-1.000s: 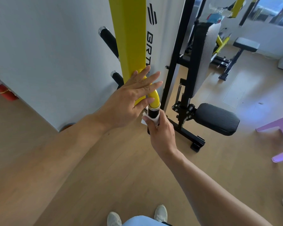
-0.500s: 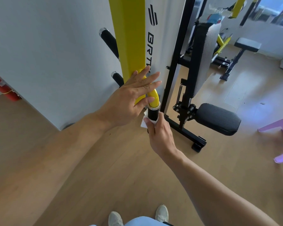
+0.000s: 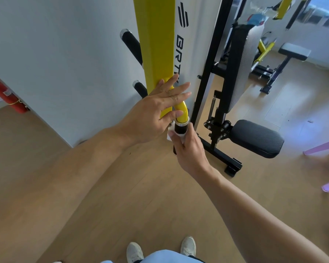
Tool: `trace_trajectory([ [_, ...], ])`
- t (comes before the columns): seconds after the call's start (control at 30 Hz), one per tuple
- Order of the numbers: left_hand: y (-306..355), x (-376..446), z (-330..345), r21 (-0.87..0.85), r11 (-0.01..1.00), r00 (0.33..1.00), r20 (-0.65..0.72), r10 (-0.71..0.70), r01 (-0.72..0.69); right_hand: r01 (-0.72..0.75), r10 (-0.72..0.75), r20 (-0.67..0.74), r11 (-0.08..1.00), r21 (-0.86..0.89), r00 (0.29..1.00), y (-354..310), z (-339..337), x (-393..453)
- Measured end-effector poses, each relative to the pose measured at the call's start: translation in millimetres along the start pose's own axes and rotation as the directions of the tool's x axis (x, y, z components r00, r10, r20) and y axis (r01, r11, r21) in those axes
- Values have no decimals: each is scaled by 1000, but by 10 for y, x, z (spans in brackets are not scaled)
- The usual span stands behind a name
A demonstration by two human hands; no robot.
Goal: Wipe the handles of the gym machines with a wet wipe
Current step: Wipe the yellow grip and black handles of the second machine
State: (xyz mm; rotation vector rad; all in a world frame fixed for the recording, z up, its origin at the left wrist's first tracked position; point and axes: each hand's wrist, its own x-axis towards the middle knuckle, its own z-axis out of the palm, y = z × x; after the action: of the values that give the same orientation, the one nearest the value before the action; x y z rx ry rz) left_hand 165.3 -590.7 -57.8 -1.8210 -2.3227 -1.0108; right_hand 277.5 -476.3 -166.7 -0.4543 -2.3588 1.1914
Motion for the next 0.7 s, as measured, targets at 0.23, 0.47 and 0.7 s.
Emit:
trace_trajectory([
  [0.23,-30,26,35,-2,1000,1000,-20,16,-16,-62,91,157,982,-178,983,371,99,-127],
  [0.47,-33,34,60,-4,1000,1000,-21,18,-18,146,-144,-33,988,55,989,-36,-91,106],
  [0.7,-30,79,69,7,1000,999,-26,19,-19,-41,62,137,988,-150,989,377,43,-100],
])
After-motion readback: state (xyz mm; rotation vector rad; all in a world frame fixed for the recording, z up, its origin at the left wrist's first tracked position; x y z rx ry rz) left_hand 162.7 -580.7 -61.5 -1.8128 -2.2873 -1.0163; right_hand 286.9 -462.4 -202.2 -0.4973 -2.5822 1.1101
